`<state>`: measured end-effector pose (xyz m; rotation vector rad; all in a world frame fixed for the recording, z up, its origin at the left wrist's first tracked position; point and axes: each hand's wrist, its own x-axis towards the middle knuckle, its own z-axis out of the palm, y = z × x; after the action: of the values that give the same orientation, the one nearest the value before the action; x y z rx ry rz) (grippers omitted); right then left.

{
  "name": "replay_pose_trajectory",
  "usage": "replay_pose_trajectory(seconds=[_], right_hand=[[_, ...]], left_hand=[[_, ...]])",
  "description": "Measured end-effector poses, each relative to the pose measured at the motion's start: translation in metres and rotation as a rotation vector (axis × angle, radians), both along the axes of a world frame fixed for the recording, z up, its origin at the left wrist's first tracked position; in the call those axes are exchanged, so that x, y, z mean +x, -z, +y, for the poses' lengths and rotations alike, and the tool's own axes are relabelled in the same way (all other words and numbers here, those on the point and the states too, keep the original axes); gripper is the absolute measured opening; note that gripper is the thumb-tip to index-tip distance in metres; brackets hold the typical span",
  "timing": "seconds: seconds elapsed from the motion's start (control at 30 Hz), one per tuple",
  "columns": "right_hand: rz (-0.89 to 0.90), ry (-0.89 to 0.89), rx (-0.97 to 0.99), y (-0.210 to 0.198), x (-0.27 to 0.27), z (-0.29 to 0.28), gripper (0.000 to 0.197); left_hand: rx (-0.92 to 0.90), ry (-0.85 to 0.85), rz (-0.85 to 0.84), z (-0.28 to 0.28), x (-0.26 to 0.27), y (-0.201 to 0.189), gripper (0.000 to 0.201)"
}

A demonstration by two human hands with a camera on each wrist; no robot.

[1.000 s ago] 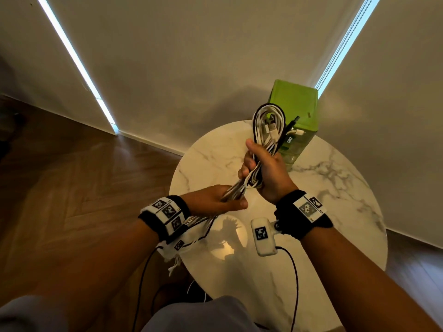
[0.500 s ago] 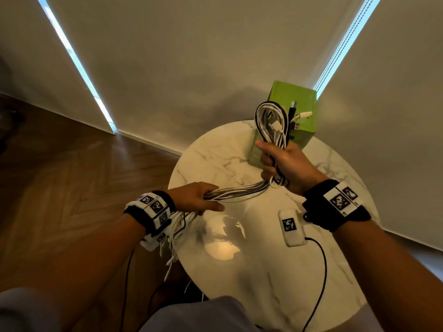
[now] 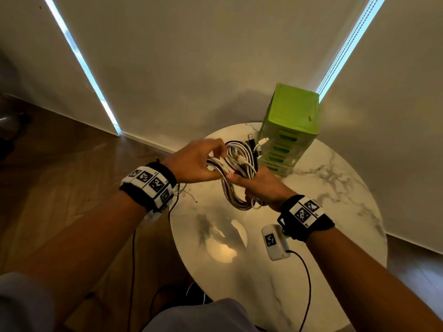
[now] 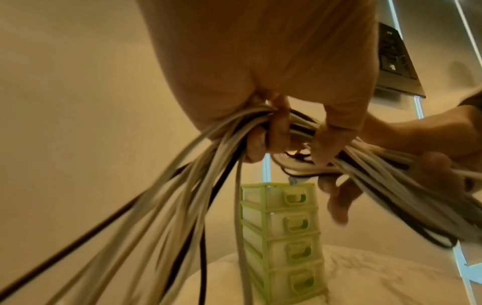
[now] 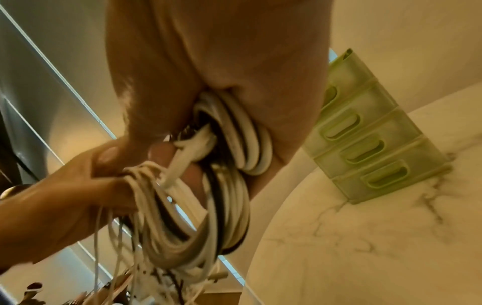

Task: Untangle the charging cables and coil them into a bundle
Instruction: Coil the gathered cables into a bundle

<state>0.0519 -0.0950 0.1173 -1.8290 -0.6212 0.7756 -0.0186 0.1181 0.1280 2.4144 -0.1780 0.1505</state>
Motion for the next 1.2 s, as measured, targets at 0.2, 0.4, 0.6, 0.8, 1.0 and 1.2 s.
replay_pose_trajectory(seconds=[0.2, 0.4, 0.6, 0.8, 1.0, 1.2], right_hand=[[0.058, -0.049, 0.008, -0.003, -0.013, 0.008, 0.02], [0.21, 0.118, -0.048, -0.008, -0.003, -0.009, 0.012], [0.304, 0.274, 0.131, -0.014, 0.011, -0.032, 0.009], [0.15, 0.297, 0.186, -0.025, 0.019, -0.054, 0.018], [-0.167, 0.342, 0.177, -0.02, 0.016, -0.058, 0.029], [-0.19, 0.238, 0.126, -0.015, 0.018, -0.056, 0.056]], left_hand=[[-0.033, -0.063, -0.095, -0.019, 0.02, -0.013, 0.066], [-0.074, -0.125, -0.169, -0.035, 0.033, -0.011, 0.071], [-0.231, -0.157, -0.236, -0.058, 0.037, 0.003, 0.053], [-0.223, -0.242, 0.071, -0.067, 0.047, -0.001, 0.026], [-0.968, -0.332, 0.213, -0.104, 0.065, -0.012, 0.025], [-1.207, -0.408, 0.349, -0.13, 0.067, -0.013, 0.042]])
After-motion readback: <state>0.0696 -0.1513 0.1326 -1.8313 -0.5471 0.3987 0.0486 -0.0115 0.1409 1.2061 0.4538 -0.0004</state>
